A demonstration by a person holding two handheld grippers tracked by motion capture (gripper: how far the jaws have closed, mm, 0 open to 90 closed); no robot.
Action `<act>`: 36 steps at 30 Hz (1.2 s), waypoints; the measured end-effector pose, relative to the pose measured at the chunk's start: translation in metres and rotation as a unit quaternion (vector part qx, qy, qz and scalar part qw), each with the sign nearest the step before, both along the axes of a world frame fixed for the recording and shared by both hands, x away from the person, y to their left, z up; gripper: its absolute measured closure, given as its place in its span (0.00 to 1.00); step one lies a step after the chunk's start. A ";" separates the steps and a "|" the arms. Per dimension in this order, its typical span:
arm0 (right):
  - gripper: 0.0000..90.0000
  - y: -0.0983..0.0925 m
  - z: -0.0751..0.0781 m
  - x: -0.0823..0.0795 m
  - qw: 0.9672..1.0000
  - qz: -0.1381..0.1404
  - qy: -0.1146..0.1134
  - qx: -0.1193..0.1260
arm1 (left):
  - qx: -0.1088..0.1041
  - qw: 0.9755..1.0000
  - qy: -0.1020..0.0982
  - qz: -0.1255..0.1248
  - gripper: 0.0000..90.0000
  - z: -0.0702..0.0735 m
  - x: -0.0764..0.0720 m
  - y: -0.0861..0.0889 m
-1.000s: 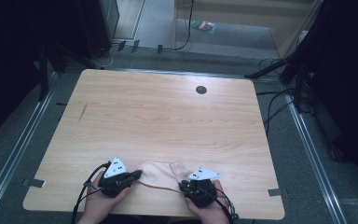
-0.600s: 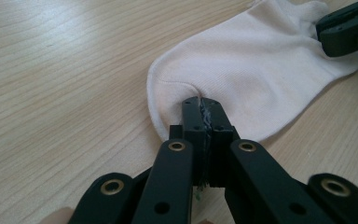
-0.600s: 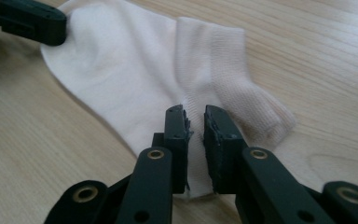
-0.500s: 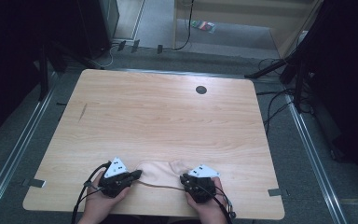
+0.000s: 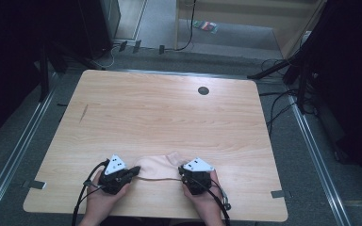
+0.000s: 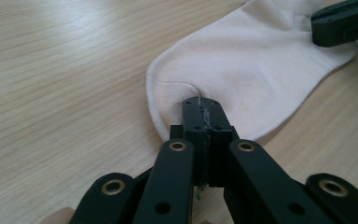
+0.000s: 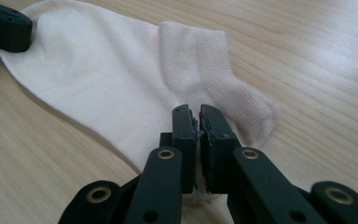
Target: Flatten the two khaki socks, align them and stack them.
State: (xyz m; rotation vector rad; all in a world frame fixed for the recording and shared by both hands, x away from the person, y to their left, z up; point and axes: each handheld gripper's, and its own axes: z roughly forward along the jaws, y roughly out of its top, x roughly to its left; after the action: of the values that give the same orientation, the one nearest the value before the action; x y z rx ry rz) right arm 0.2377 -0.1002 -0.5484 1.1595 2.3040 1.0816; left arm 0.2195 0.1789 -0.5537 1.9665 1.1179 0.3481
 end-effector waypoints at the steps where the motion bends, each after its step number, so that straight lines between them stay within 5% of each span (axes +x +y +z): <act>1: 0.96 0.002 0.000 0.002 1.000 0.000 0.000 0.002 | -0.005 1.000 0.004 0.003 1.00 0.000 0.001 0.002; 6: 0.90 0.005 -0.001 0.004 1.000 0.004 -0.009 0.002 | -0.011 1.000 -0.008 0.004 0.96 0.001 0.001 0.005; 11: 0.39 -0.010 0.007 0.005 0.997 0.018 -0.002 0.080 | -0.060 0.996 -0.072 0.015 0.48 0.016 -0.009 0.019; 15: 0.12 -0.022 0.014 0.004 0.997 0.002 -0.030 0.071 | -0.056 0.994 -0.083 0.039 0.15 0.023 -0.012 0.038; 17: 0.06 -0.031 0.015 0.005 0.997 -0.007 -0.027 0.074 | -0.065 0.994 -0.075 0.046 0.10 0.023 -0.012 0.050; 28: 0.03 -0.079 0.011 0.007 0.996 -0.049 -0.030 0.072 | -0.067 0.991 -0.066 0.095 0.03 0.015 -0.010 0.103; 36: 0.03 -0.124 0.008 0.006 0.992 -0.089 -0.029 0.079 | -0.069 0.986 -0.070 0.135 0.02 0.014 -0.013 0.133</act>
State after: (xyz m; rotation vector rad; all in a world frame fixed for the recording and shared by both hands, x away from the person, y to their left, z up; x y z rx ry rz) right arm 0.2433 -0.2238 -0.5401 1.3459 2.0570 1.2296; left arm 0.2066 0.3118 -0.5400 1.6463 1.2840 0.5303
